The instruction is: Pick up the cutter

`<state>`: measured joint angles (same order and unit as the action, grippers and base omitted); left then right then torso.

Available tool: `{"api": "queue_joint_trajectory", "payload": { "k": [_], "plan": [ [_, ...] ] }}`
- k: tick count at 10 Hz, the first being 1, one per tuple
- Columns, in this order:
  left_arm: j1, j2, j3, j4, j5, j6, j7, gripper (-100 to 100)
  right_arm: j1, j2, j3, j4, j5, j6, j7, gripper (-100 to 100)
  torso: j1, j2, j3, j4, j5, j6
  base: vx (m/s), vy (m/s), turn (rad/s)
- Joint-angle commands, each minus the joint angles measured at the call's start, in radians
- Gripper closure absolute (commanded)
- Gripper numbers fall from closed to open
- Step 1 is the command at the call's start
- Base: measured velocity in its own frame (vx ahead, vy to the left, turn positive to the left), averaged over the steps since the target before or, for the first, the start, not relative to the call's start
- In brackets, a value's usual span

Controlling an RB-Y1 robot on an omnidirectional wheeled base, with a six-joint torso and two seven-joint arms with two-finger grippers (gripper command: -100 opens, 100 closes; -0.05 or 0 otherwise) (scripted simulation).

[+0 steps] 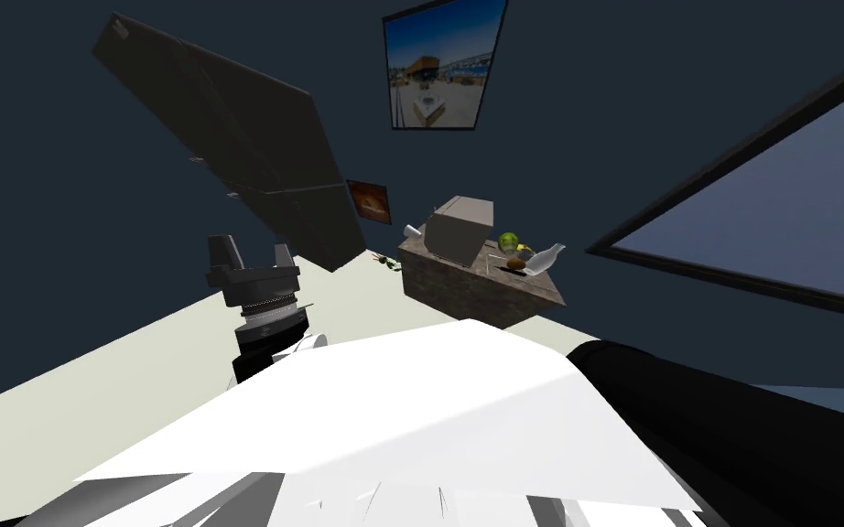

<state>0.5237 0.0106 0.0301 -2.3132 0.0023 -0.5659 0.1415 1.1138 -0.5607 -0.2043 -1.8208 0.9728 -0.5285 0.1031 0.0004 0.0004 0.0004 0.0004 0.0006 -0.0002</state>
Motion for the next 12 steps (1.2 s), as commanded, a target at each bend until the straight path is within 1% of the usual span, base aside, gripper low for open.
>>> {"api": "queue_joint_trajectory", "payload": {
  "k": [1, 2, 3, 4, 5, 7, 8, 9, 10, 11, 12],
  "plan": [
    [0.0, 0.0, 0.0, 0.0, 0.0, 0.0, 0.0, 0, 0.012, -0.026, -0.011, 0.018, 0.031, 0.006, -0.012, -100, 0.0, 0.0, 0.0, 0.0, 0.0, 0.0, 0.043, 0.032, 0.145],
    [0.0, 0.0, 0.0, 0.0, 0.0, 0.0, 0.0, 0, 0.046, -0.062, -0.032, 0.056, 0.073, 0.007, -0.02, -100, -0.001, 0.0, 0.0, 0.0, 0.0, 0.001, 0.061, 0.044, 0.302],
    [0.0, 0.0, 0.0, 0.0, 0.0, 0.0, 0.0, 0, 0.046, -0.062, -0.032, 0.056, 0.077, 0.007, -0.02, -100, -0.001, -0.001, -0.001, 0.0, 0.0, 0.0, 0.058, 0.024, 0.173],
    [0.0, 0.0, 0.0, 0.0, 0.0, 0.0, 0.0, 0, 0.078, -0.097, -0.052, 0.093, 0.112, 0.007, -0.028, -100, -0.001, -0.001, -0.001, 0.0, 0.0, 0.001, 0.067, 0.028, 0.315],
    [0.0, 0.0, 0.0, 0.0, 0.0, 0.0, 0.0, 0, 0.078, -0.097, -0.052, 0.093, 0.122, 0.007, -0.028, -100, -0.002, -0.001, -0.001, 0.0, 0.0, 0.0, 0.056, 0.011, 0.179],
    [0.0, 0.0, 0.0, 0.0, 0.0, 0.0, 0.0, 0, 0.136, -0.165, -0.093, 0.163, 0.194, 0.007, -0.044, -100, -0.003, -0.002, -0.001, 0.0, -0.001, 0.0, 0.094, 0.003, 0.393],
    [0.0, 0.0, 0.0, 0.0, 0.0, 0.0, 0.0, 0, 0.138, -0.165, -0.093, 0.168, 0.206, 0.007, -0.044, -100, -0.004, -0.004, -0.002, -0.001, -0.001, 0.0, 0.093, -0.02, 0.175],
    [0.0, 0.0, 0.0, 0.0, 0.0, 0.0, 0.0, 0, 0.165, -0.198, -0.113, 0.205, 0.246, 0.005, -0.053, -100, -0.004, -0.003, -0.002, -0.001, -0.001, 0.001, 0.073, -0.022, 0.322],
    [0.0, 0.0, 0.0, 0.0, 0.0, 0.0, 0.0, 0, 0.191, -0.228, -0.132, 0.237, 0.271, 0.003, -0.062, -100, -0.004, -0.003, -0.002, -0.001, -0.001, 0.0, 0.108, -0.033, 0.427],
    [0.0, 0.0, 0.0, 0.0, 0.0, 0.0, 0.0, 0, 0.191, -0.23, -0.132, 0.241, 0.283, 0.003, -0.062, -100, -0.005, -0.004, -0.003, -0.001, -0.001, 0.0, 0.089, -0.057, 0.229],
    [0.0, 0.0, 0.0, 0.0, 0.0, 0.0, 0.0, 0, 0.214, -0.261, -0.15, 0.277, 0.318, 0.001, -0.071, -100, -0.006, -0.004, -0.002, -0.001, -0.002, 0.001, 0.082, -0.055, 0.352]
  ]
}}
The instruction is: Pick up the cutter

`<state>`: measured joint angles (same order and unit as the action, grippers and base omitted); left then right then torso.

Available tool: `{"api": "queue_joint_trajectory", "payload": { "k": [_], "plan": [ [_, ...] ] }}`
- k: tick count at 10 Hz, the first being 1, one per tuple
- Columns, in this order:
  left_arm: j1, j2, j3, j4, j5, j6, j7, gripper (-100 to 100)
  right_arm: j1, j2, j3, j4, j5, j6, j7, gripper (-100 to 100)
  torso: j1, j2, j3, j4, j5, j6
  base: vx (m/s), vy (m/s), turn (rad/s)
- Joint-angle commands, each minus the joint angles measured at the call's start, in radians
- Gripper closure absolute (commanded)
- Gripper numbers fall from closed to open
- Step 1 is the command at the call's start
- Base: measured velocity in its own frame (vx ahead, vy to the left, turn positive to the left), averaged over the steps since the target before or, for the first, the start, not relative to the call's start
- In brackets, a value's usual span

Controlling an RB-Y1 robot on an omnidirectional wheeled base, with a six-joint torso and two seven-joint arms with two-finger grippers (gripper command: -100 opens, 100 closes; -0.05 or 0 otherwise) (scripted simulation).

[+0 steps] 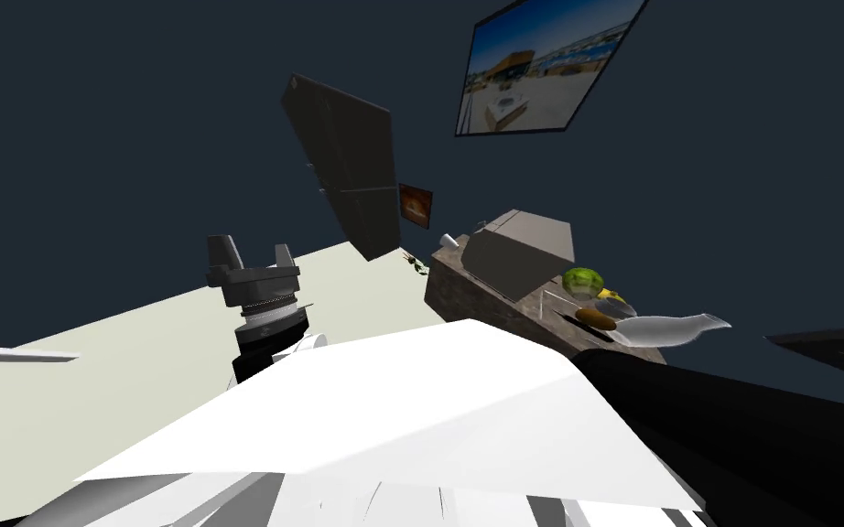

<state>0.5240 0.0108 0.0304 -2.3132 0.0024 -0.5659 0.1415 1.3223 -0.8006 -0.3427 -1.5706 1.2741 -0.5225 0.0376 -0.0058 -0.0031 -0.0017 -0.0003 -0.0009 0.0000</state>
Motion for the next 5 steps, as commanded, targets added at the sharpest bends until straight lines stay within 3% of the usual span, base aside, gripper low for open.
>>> {"api": "queue_joint_trajectory", "payload": {
  "k": [1, 2, 3, 5],
  "plan": [
    [0.0, 0.0, 0.0, 0.0, 0.0, 0.0, 0.0, 0, 0.027, -0.05, -0.028, 0.05, 0.049, -0.008, -0.015, -100, 0.0, 0.0, 0.0, 0.0, 0.0, 0.0, 0.101, -0.09, 0.416],
    [0.0, 0.0, 0.0, 0.0, 0.0, 0.0, 0.0, 0, 0.047, -0.078, -0.043, 0.086, 0.08, -0.012, -0.024, -100, -0.002, -0.001, -0.001, 0.0, 0.0, 0.0, 0.152, -0.107, 0.445],
    [0.0, 0.0, 0.0, 0.0, 0.0, 0.0, 0.0, 0, 0.047, -0.078, -0.043, 0.093, 0.08, -0.012, -0.024, -100, -0.003, -0.004, -0.002, -0.001, -0.001, 0.0, 0.088, -0.094, 0.146],
    [0.0, 0.0, 0.0, 0.0, 0.0, 0.0, 0.0, 0, 0.077, -0.127, -0.065, 0.152, 0.133, -0.022, -0.041, -100, -0.001, 0.001, 0.0, 0.0, 0.0, 0.0, 0.048, -0.103, 0.324]
  ]
}}
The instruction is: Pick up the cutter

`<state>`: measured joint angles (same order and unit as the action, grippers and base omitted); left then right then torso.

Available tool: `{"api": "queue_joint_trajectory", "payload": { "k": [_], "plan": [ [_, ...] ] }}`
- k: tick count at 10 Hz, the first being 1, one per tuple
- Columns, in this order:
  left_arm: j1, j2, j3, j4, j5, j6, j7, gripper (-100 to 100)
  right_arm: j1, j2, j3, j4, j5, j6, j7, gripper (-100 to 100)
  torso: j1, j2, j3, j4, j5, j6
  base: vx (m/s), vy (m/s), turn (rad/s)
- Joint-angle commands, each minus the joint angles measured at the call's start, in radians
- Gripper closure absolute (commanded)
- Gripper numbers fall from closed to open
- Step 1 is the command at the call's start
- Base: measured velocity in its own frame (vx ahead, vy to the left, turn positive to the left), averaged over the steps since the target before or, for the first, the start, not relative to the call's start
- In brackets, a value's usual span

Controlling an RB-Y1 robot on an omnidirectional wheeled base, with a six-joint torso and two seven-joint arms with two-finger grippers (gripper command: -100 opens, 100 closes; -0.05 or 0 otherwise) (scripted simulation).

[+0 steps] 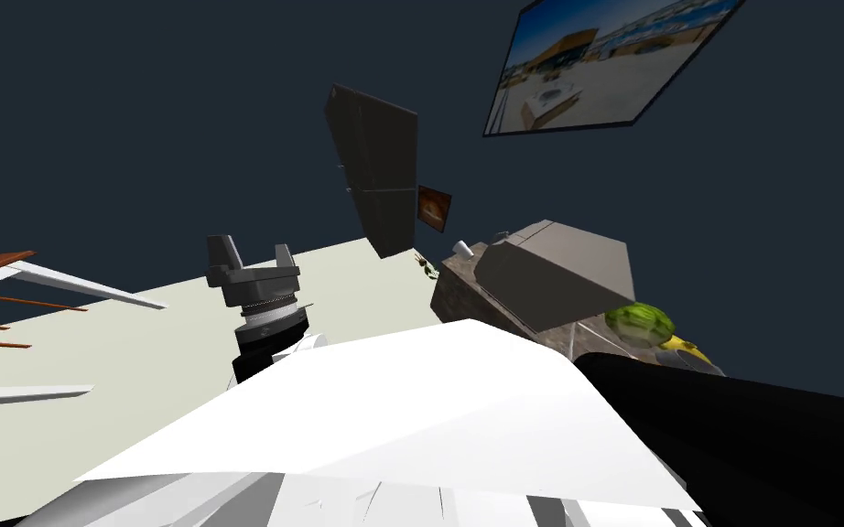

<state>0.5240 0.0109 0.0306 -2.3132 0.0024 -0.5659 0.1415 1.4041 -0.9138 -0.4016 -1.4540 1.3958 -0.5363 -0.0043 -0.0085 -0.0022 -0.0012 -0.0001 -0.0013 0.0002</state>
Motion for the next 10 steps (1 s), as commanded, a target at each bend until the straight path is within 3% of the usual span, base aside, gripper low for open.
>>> {"api": "queue_joint_trajectory", "payload": {
  "k": [1, 5, 7, 8, 9, 10],
  "plan": [
    [0.0, 0.0, 0.0, 0.0, 0.0, 0.0, 0.0, 0, -0.005, -0.014, -0.006, 0.035, 0.011, -0.008, 0.001, -100, 0.0, 0.0, 0.0, 0.0, 0.0, 0.0, 0.043, -0.101, 0.139],
    [0.0, 0.0, 0.0, 0.0, 0.0, 0.0, 0.0, 0, 0.025, -0.081, -0.013, 0.118, 0.089, -0.037, -0.028, -100, -0.002, 0.0, 0.0, 0.0, -0.001, 0.001, 0.047, -0.14, 0.28],
    [0.0, 0.0, 0.0, 0.0, 0.0, 0.0, 0.0, 0, 0.017, -0.095, 0.019, 0.139, 0.118, -0.065, -0.041, -100, -0.004, 0.0, 0.0, 0.0, -0.002, 0.001, 0.017, -0.171, 0.264],
    [0.0, 0.0, 0.0, 0.0, 0.0, 0.0, 0.0, 0, 0.019, -0.09, 0.011, 0.129, 0.112, -0.05, -0.041, -100, -0.003, 0.001, 0.001, 0.001, -0.002, 0.001, -0.001, -0.077, 0.078],
    [0.0, 0.0, 0.0, 0.0, 0.0, 0.0, 0.0, 0, 0.017, -0.092, 0.013, 0.13, 0.115, -0.052, -0.044, 0, 0.003, 0.002, 0.001, 0.001, 0.0, 0.002, 0.001, -0.016, -0.008],
    [0.0, 0.0, 0.0, 0.0, 0.0, 0.0, 0.0, 0, -0.011, -0.077, 0.047, 0.155, 0.119, -0.031, -0.033, -100, 0.007, 0.002, 0.001, 0.001, 0.001, 0.002, 0.003, -0.031, 0.046]
  ]
}}
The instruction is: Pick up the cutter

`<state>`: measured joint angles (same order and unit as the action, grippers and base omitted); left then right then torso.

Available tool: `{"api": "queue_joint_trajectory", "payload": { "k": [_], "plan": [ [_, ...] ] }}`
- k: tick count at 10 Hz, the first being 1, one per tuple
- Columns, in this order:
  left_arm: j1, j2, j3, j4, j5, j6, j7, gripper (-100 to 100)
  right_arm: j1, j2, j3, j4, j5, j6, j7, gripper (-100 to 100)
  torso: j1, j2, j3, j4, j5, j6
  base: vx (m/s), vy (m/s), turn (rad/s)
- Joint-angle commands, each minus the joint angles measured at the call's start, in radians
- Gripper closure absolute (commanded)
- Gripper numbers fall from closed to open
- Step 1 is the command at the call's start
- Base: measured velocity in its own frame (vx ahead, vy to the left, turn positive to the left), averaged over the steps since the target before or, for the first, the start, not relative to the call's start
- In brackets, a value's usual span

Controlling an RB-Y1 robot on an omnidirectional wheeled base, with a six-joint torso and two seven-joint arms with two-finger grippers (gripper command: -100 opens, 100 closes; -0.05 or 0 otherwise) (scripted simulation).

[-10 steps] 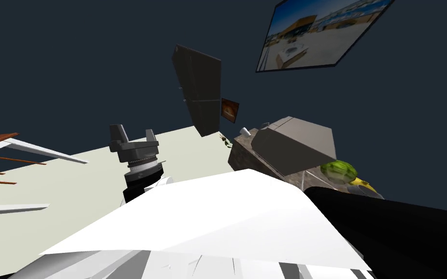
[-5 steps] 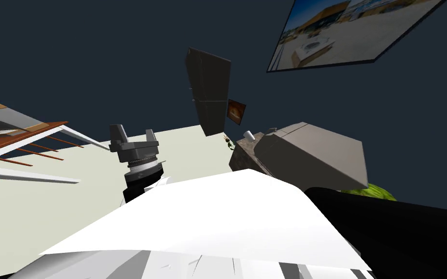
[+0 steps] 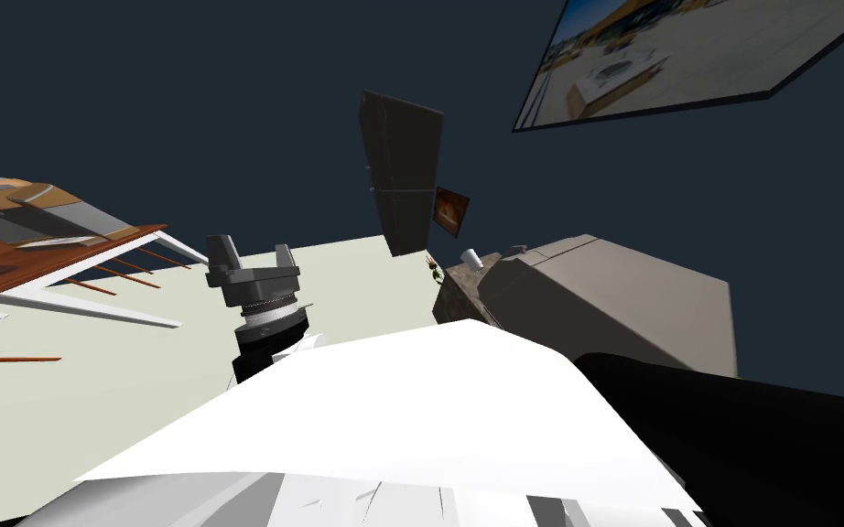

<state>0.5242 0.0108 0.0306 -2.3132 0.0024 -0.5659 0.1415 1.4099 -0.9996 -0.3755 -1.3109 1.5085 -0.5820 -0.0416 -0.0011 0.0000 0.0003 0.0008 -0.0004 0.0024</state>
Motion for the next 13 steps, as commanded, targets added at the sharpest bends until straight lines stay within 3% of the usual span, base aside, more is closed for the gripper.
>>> {"api": "queue_joint_trajectory", "payload": {
  "k": [1, 2, 3, 4, 8, 9, 10, 11, 12, 13],
  "plan": [
    [0.0, 0.0, 0.0, 0.0, 0.0, 0.0, 0.0, 0, -0.022, 0.012, 0.028, 0.017, 0.007, 0.019, 0.006, -100, 0.0, 0.0, 0.0, 0.0, 0.0, 0.0, 0.009, -0.038, 0.035],
    [0.0, 0.0, 0.0, 0.0, 0.0, 0.0, 0.0, 0, -0.039, 0.021, 0.048, 0.032, 0.009, 0.032, 0.012, -100, 0.0, 0.0, 0.0, 0.0, 0.0, 0.0, 0.011, -0.033, 0.035],
    [0.0, 0.0, 0.0, 0.0, 0.0, 0.0, 0.0, 0, -0.028, 0.017, 0.031, 0.028, 0.0, 0.019, 0.016, -100, 0.0, 0.0, 0.0, 0.0, 0.0, 0.0, 0.004, -0.015, 0.007],
    [0.0, 0.0, 0.0, 0.0, 0.0, 0.0, 0.0, 0, -0.029, 0.018, 0.032, 0.03, -0.001, 0.02, 0.022, 100, 0.001, 0.0, 0.0, 0.0, 0.0, 0.0, 0.0, 0.0, 0.0],
    [0.0, 0.0, 0.0, 0.0, 0.0, 0.0, 0.0, 0, -0.028, 0.019, 0.033, 0.03, -0.001, 0.019, 0.021, 100, 0.0, 0.0, 0.0, 0.0, 0.001, -0.001, 0.0, 0.001, -0.004],
    [0.0, 0.0, 0.0, 0.0, 0.0, 0.0, 0.0, 0, -0.028, 0.019, 0.033, 0.03, -0.001, 0.019, 0.021, 0, 0.0, 0.0, 0.0, 0.0, 0.001, -0.001, 0.0, 0.0, 0.0],
    [0.0, 0.0, 0.0, 0.0, 0.0, 0.0, 0.0, 0, -0.005, 0.003, 0.007, 0.002, 0.004, 0.006, 0.0, 100, 0.0, 0.0, 0.0, 0.0, 0.001, -0.001, -0.012, 0.024, -0.048],
    [0.0, 0.0, 0.0, 0.0, 0.0, 0.0, 0.0, 0, 0.012, -0.006, -0.013, -0.013, 0.002, -0.006, -0.006, 100, 0.002, 0.0, 0.0, 0.0, 0.002, -0.001, -0.011, 0.049, -0.055],
    [0.0, 0.0, 0.0, 0.0, 0.0, 0.0, 0.0, 0, 0.003, 0.0, -0.001, -0.004, 0.002, 0.003, 0.001, 100, 0.004, 0.0, 0.0, 0.0, 0.002, -0.001, -0.004, 0.023, -0.01],
    [0.0, 0.0, 0.0, 0.0, 0.0, 0.0, 0.0, 0, 0.005, -0.001, -0.004, -0.007, 0.002, 0.001, -0.002, 0, 0.003, 0.0, 0.0, 0.0, 0.002, -0.001, 0.0, 0.0, 0.0]
  ]
}}
